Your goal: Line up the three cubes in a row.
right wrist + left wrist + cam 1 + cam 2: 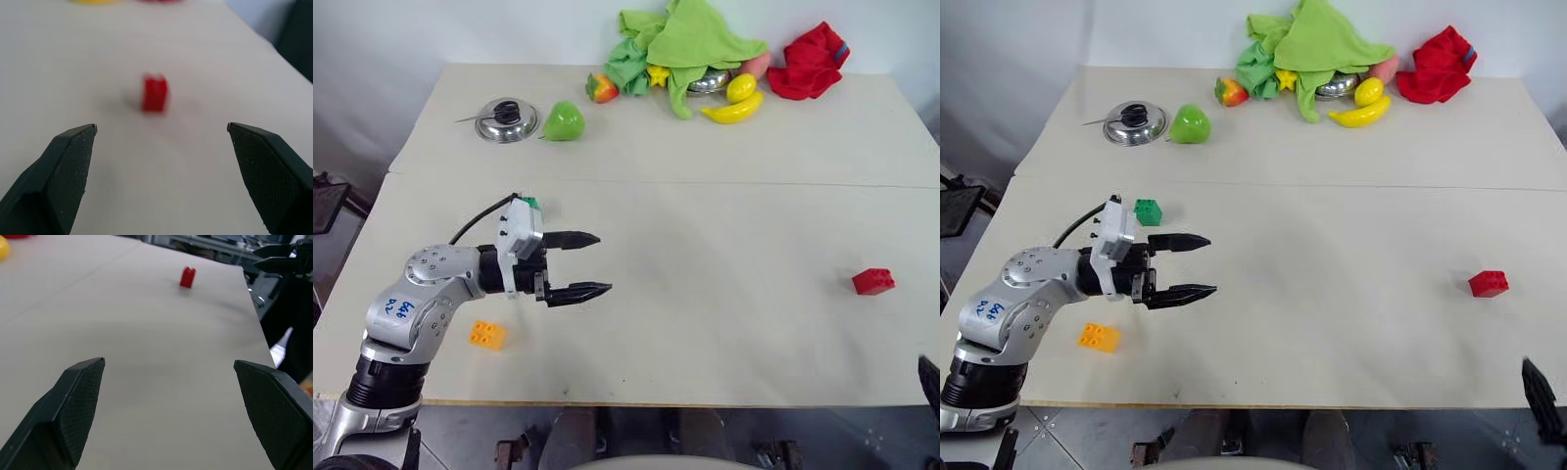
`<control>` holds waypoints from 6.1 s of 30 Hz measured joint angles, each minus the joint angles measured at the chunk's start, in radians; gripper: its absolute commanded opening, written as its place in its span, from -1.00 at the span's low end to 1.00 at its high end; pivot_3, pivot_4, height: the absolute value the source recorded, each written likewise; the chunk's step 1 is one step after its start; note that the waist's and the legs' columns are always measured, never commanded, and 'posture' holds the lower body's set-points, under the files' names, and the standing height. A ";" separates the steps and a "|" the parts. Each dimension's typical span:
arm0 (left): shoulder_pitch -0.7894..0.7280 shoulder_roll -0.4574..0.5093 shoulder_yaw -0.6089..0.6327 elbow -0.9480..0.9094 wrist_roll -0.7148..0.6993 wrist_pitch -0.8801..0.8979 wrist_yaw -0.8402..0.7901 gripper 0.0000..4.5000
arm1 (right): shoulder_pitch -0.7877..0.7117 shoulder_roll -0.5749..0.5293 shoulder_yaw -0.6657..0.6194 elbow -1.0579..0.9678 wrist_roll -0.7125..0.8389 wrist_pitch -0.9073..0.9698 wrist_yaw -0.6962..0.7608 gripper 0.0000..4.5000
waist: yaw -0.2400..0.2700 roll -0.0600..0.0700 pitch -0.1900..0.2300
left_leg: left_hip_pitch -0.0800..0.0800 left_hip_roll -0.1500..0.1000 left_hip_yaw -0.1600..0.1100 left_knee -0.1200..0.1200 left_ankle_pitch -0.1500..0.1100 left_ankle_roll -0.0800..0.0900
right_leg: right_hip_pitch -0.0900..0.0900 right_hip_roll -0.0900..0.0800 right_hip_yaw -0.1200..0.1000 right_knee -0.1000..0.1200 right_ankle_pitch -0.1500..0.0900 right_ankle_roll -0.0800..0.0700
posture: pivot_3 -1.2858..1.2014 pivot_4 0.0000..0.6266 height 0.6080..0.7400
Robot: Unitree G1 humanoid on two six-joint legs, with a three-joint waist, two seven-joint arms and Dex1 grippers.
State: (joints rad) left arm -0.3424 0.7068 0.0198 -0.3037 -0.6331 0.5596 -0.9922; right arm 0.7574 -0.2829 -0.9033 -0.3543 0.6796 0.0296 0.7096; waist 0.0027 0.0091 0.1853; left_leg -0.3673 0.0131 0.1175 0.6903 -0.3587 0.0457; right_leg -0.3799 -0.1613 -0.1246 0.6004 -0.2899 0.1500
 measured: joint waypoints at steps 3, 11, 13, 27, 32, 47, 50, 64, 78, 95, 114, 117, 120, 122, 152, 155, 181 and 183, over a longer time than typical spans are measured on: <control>-0.003 0.002 0.000 0.002 0.009 -0.006 -0.007 1.00 | -0.005 -0.071 0.009 -0.016 0.001 0.058 -0.021 1.00 | -0.017 0.002 -0.001 | 0.002 0.001 0.002 0.000 0.000 0.000 | 0.000 0.000 0.004 0.001 0.000 0.000 | 0.03 -0.52 1.00; -0.010 0.001 -0.013 0.013 0.054 -0.053 -0.027 1.00 | -0.275 -0.455 0.062 0.000 0.121 0.505 -0.200 1.00 | -0.020 0.003 -0.001 | -0.002 0.000 0.003 0.001 0.001 0.001 | -0.007 -0.002 0.011 0.004 -0.001 -0.002 | 0.03 -0.52 1.00; -0.018 -0.003 -0.023 0.029 0.062 -0.065 -0.030 1.00 | -0.350 -0.533 0.098 0.057 0.124 0.600 -0.206 1.00 | -0.010 0.003 -0.001 | -0.004 0.000 0.003 0.001 0.001 0.001 | -0.009 -0.001 0.009 0.007 -0.001 -0.002 | 0.03 -0.52 1.00; 0.021 -0.013 -0.021 0.080 0.113 -0.139 -0.033 1.00 | -0.754 -0.617 0.392 0.447 -0.079 0.733 -0.208 0.92 | 0.021 0.002 -0.001 | -0.009 -0.002 0.005 0.003 0.002 0.003 | -0.011 -0.002 0.004 0.006 0.000 0.000 | 0.03 -0.52 1.00; 0.027 -0.013 -0.021 0.079 0.129 -0.169 -0.032 1.00 | -0.792 -0.624 0.418 0.485 -0.109 0.735 -0.143 0.27 | 0.018 0.002 -0.001 | -0.009 -0.002 0.006 0.003 0.002 0.003 | -0.011 -0.001 0.004 0.006 0.000 0.000 | 0.03 -0.52 1.00; 0.025 -0.003 0.006 0.089 0.131 -0.180 -0.033 1.00 | -1.036 -0.701 0.687 0.404 -0.169 0.333 0.524 -0.32 | -0.004 0.001 -0.001 | -0.008 0.000 0.006 0.005 0.002 0.002 | -0.011 0.001 0.004 0.006 0.000 0.001 | 0.03 -0.52 1.00; 0.014 -0.006 0.021 0.106 0.126 -0.174 -0.026 1.00 | -1.192 -0.686 0.850 0.527 -0.280 0.155 0.692 -0.32 | -0.008 0.001 0.000 | -0.008 0.000 0.006 0.006 0.002 0.002 | -0.011 0.001 0.004 0.006 0.001 0.001 | 0.03 -0.52 1.00; 0.030 0.003 0.084 0.101 0.104 -0.148 -0.026 1.00 | -1.512 -0.543 1.201 1.083 -0.423 -0.240 0.843 -0.32 | -0.010 0.000 0.000 | -0.010 0.000 0.003 0.007 0.002 0.002 | -0.011 0.000 0.001 0.006 0.000 0.001 | 0.03 -0.52 1.00; 0.049 0.022 0.223 0.103 0.034 -0.148 -0.048 1.00 | -1.542 -0.554 1.195 1.041 -0.279 -0.279 0.846 0.99 | -0.030 0.000 0.001 | -0.010 0.001 0.002 0.008 0.002 0.002 | -0.011 -0.001 0.001 0.008 0.000 0.000 | 0.03 -0.52 1.00; 0.675 -0.031 0.848 0.324 0.032 -0.283 0.055 1.00 | -1.013 -0.411 0.849 0.289 0.075 -0.018 0.663 0.99 | -0.014 -0.003 0.002 | -0.010 0.000 0.001 0.008 -0.002 0.002 | -0.011 -0.006 -0.004 0.007 0.000 0.000 | 0.03 -0.52 1.00; 0.175 -0.135 0.381 0.134 0.145 -0.091 0.490 1.00 | -0.870 -0.331 0.685 0.216 0.009 -0.052 0.524 0.99 | -0.006 -0.010 -0.002 | -0.008 -0.001 0.003 0.007 -0.002 0.002 | -0.010 -0.004 -0.004 0.010 0.001 -0.003 | 0.03 -0.52 1.00; 0.051 -0.155 0.303 0.112 0.155 0.072 0.615 1.00 | -0.863 -0.331 0.681 0.193 0.008 -0.049 0.509 0.99 | -0.008 -0.010 -0.002 | -0.008 0.000 0.003 0.007 -0.002 0.002 | -0.011 -0.003 -0.004 0.010 0.001 -0.003 | 0.03 -0.52 1.00; -0.050 -0.160 0.245 0.109 0.172 0.235 0.716 1.00 | -0.854 -0.329 0.683 0.153 0.008 -0.043 0.489 0.99 | -0.004 -0.010 -0.002 | -0.008 0.000 0.003 0.007 -0.002 0.002 | -0.010 -0.002 -0.004 0.010 0.001 -0.003 | 0.03 -0.52 1.00; -0.098 -0.161 0.217 0.116 0.192 0.309 0.764 1.00 | -0.849 -0.325 0.691 0.132 0.008 -0.032 0.474 0.99 | -0.002 -0.010 -0.002 | -0.008 0.000 0.003 0.008 -0.002 0.002 | -0.010 -0.002 -0.003 0.010 0.001 -0.003 | 0.03 -0.52 1.00; -0.349 -0.063 0.028 0.484 0.314 0.177 0.380 -0.32 | -0.720 -0.304 0.678 0.047 -0.014 -0.036 0.421 1.00 | 0.004 -0.011 -0.002 | -0.009 -0.001 0.003 0.008 -0.001 0.002 | -0.011 -0.001 -0.004 0.009 0.001 -0.003 | 0.03 -0.52 1.00; -0.411 0.010 -0.029 0.491 0.287 0.027 0.072 -0.32 | -0.689 -0.331 0.624 0.050 -0.013 -0.051 0.441 1.00 | 0.011 -0.011 -0.002 | -0.009 -0.001 0.004 0.008 -0.001 0.002 | -0.011 -0.001 -0.004 0.008 0.001 -0.003 | 0.03 -0.52 1.00; -0.748 -0.470 -0.530 0.881 0.637 -0.139 -0.151 -0.32 | -0.375 -0.411 0.336 0.069 -0.005 -0.052 0.466 1.00 | 0.025 -0.012 -0.001 | -0.010 0.000 0.005 0.009 -0.001 0.002 | -0.011 0.005 0.000 0.005 0.002 -0.001 | 0.03 -0.52 1.00; -0.748 -0.499 -0.530 0.925 0.647 -0.176 -0.142 -0.32 | -0.371 -0.406 0.336 0.063 -0.009 -0.052 0.456 1.00 | 0.026 -0.012 -0.001 | -0.010 0.000 0.005 0.009 -0.001 0.002 | -0.011 0.005 0.000 0.005 0.002 -0.001 | 0.03 -0.52 1.00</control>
State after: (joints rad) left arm -1.0900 0.2079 -0.5101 0.6210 0.0139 0.3834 -1.1337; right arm 0.3860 -0.6893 -0.5670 -0.2910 0.6705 -0.0220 1.1655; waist 0.0282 -0.0029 0.1843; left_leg -0.3776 0.0132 0.1227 0.6997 -0.3593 0.0474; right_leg -0.3908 -0.1559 -0.1249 0.6052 -0.2882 0.1485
